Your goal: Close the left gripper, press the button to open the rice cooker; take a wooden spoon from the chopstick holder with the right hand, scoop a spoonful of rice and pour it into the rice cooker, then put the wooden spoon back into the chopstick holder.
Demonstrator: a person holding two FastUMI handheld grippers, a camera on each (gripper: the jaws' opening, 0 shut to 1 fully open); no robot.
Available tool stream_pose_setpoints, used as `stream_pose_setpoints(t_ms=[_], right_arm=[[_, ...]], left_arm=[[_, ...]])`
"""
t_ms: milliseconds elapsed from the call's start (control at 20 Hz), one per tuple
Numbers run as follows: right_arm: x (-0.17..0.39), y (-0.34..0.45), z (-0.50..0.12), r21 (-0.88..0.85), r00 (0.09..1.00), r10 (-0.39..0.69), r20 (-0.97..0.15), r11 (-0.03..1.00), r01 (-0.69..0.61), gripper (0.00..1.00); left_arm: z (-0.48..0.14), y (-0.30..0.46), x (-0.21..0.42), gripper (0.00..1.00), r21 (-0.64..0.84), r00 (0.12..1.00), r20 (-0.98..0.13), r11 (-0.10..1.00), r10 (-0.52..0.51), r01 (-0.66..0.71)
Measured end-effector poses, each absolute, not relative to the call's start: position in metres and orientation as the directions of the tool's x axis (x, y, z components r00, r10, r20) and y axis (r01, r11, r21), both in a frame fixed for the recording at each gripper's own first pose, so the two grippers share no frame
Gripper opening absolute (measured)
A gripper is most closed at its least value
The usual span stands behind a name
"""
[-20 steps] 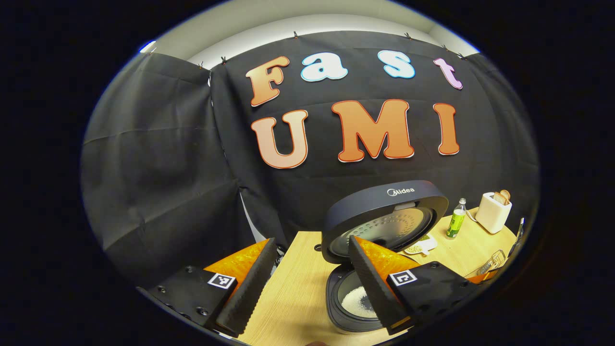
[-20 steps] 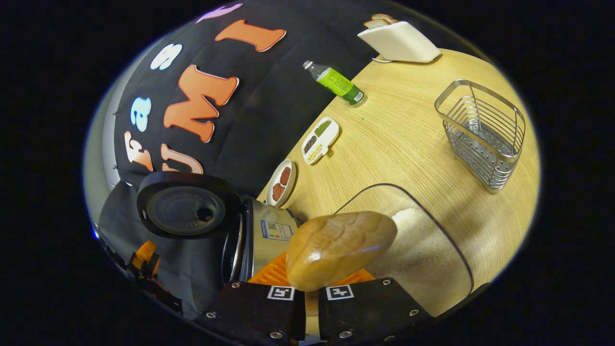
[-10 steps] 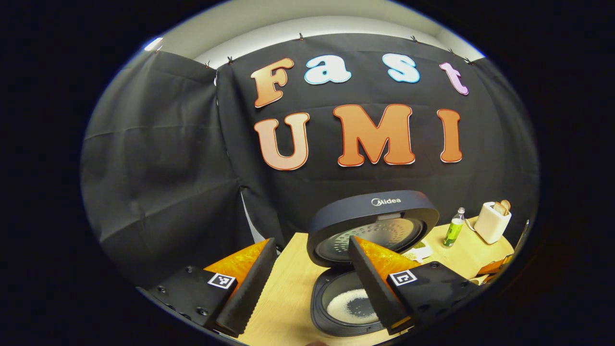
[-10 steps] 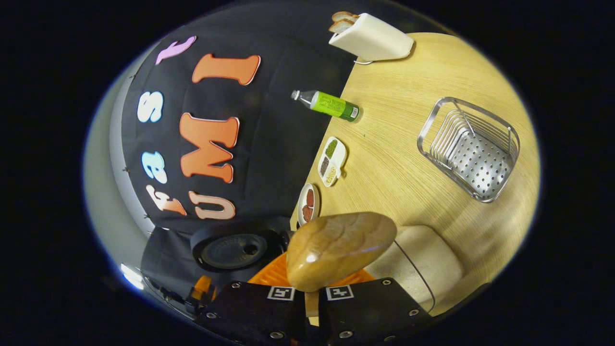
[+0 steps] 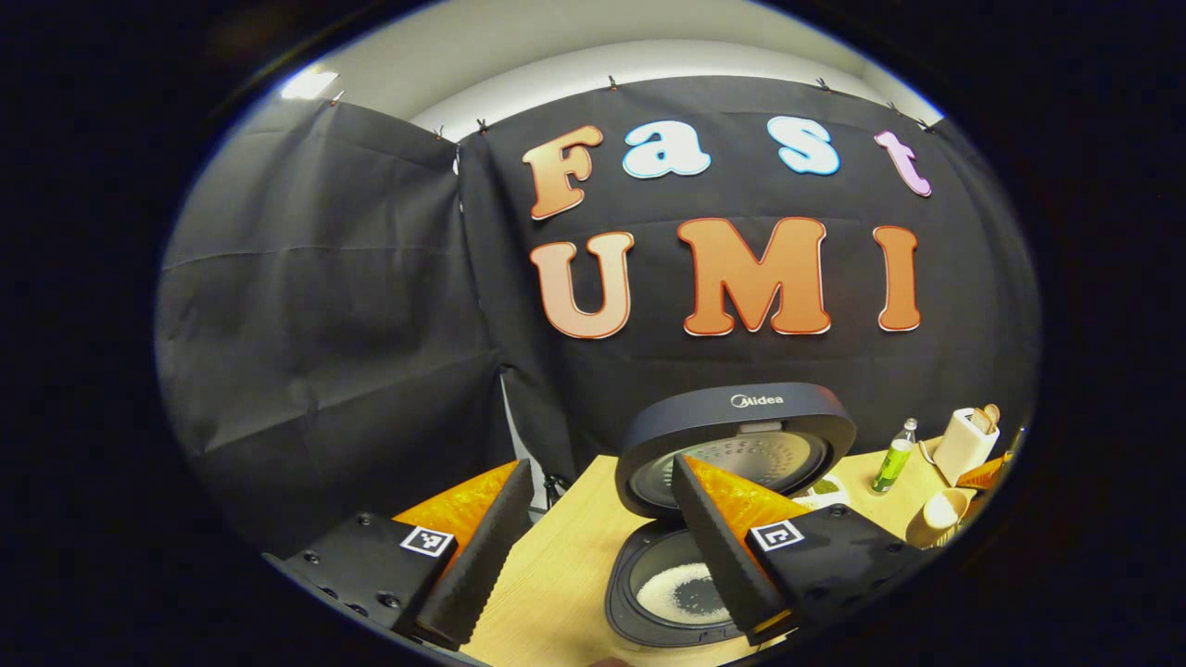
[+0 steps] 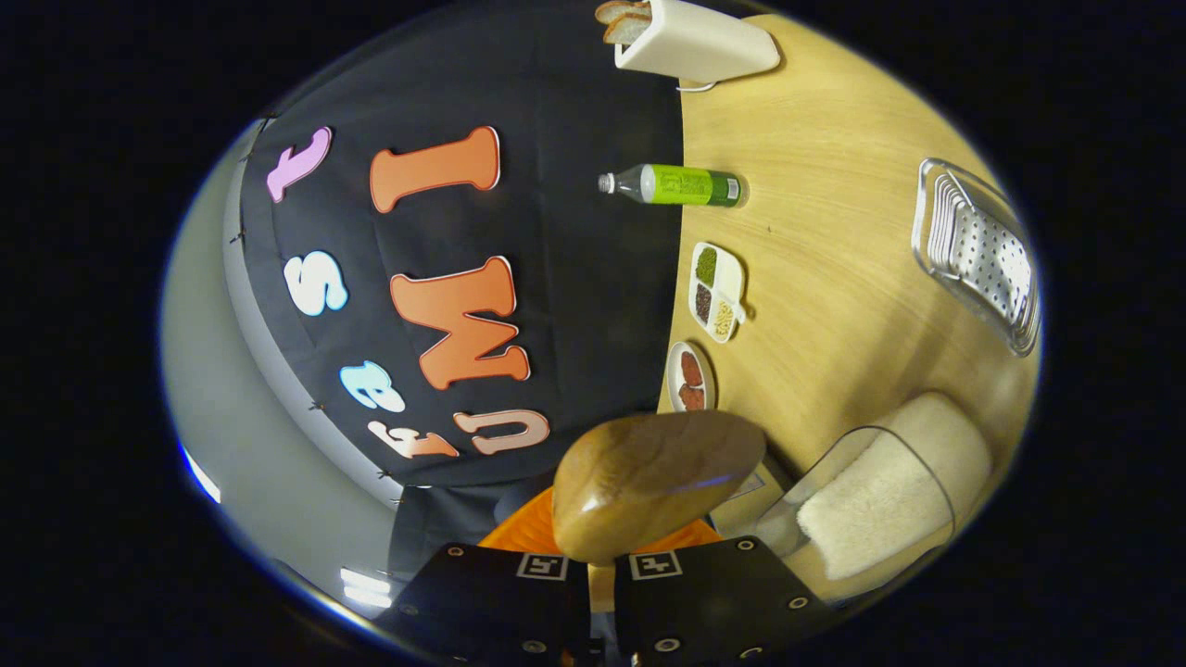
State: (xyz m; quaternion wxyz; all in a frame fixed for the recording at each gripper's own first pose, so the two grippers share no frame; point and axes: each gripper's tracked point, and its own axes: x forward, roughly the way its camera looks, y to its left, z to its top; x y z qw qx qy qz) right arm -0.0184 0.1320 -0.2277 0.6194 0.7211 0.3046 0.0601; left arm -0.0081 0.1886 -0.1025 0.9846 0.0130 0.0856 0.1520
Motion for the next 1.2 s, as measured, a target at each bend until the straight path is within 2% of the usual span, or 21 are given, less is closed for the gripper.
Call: stream_pose_setpoints(t_ms=[100, 250, 300, 350, 400, 450, 500, 750, 850, 900, 1000, 1200], right_arm=[[-0.007, 0.145, -0.223, 0.927, 0.792, 0.54, -0.284, -0.057, 0.371, 0.1], [0.005, 0.169, -0.217, 0.925, 0.765, 0.582, -0.275, -0.056, 0.376, 0.1], [0.01, 0.179, -0.217, 0.925, 0.755, 0.596, -0.274, -0.051, 0.376, 0.14], [0.014, 0.187, -0.215, 0.926, 0.745, 0.609, -0.273, -0.044, 0.376, 0.1], [0.017, 0.197, -0.213, 0.927, 0.736, 0.62, -0.272, -0.037, 0.374, 0.1], [0.022, 0.205, -0.214, 0.927, 0.726, 0.63, -0.275, -0.028, 0.375, 0.1], [0.025, 0.211, -0.215, 0.926, 0.717, 0.636, -0.285, -0.011, 0.378, 0.1], [0.04, 0.243, -0.224, 0.921, 0.687, 0.643, -0.338, 0.077, 0.381, 0.1], [0.043, 0.253, -0.227, 0.92, 0.68, 0.635, -0.367, 0.139, 0.367, 0.1], [0.045, 0.256, -0.228, 0.916, 0.679, 0.623, -0.389, 0.184, 0.356, 0.1], [0.052, 0.262, -0.234, 0.901, 0.684, 0.586, -0.434, 0.283, 0.329, 0.1], [0.057, 0.265, -0.238, 0.866, 0.696, 0.537, -0.477, 0.422, 0.268, 0.1]], left_arm=[[-0.103, 0.198, -0.018, 1.0, 0.049, 0.928, -0.163, 0.942, 0.335, -0.332], [-0.101, 0.213, -0.031, 0.94, 0.05, 0.91, -0.152, 0.922, 0.386, -0.383], [-0.101, 0.22, -0.036, 1.0, 0.054, 0.903, -0.147, 0.914, 0.405, -0.401], [-0.101, 0.225, -0.04, 1.0, 0.056, 0.897, -0.144, 0.908, 0.418, -0.414], [-0.1, 0.23, -0.045, 1.0, 0.058, 0.89, -0.143, 0.901, 0.433, -0.429], [-0.101, 0.235, -0.048, 1.0, 0.056, 0.885, -0.144, 0.897, 0.442, -0.439], [-0.103, 0.238, -0.052, 0.94, 0.057, 0.879, -0.145, 0.891, 0.454, -0.451], [-0.108, 0.261, -0.067, 0.94, 0.059, 0.855, -0.153, 0.868, 0.496, -0.493], [-0.112, 0.266, -0.071, 0.94, 0.064, 0.848, -0.158, 0.863, 0.505, -0.502], [-0.113, 0.27, -0.073, 1.0, 0.065, 0.846, -0.16, 0.861, 0.508, -0.505], [-0.117, 0.276, -0.076, 0.94, 0.069, 0.841, -0.166, 0.856, 0.516, -0.512], [-0.124, 0.285, -0.081, 0.94, 0.065, 0.832, -0.183, 0.851, 0.523, -0.521]])
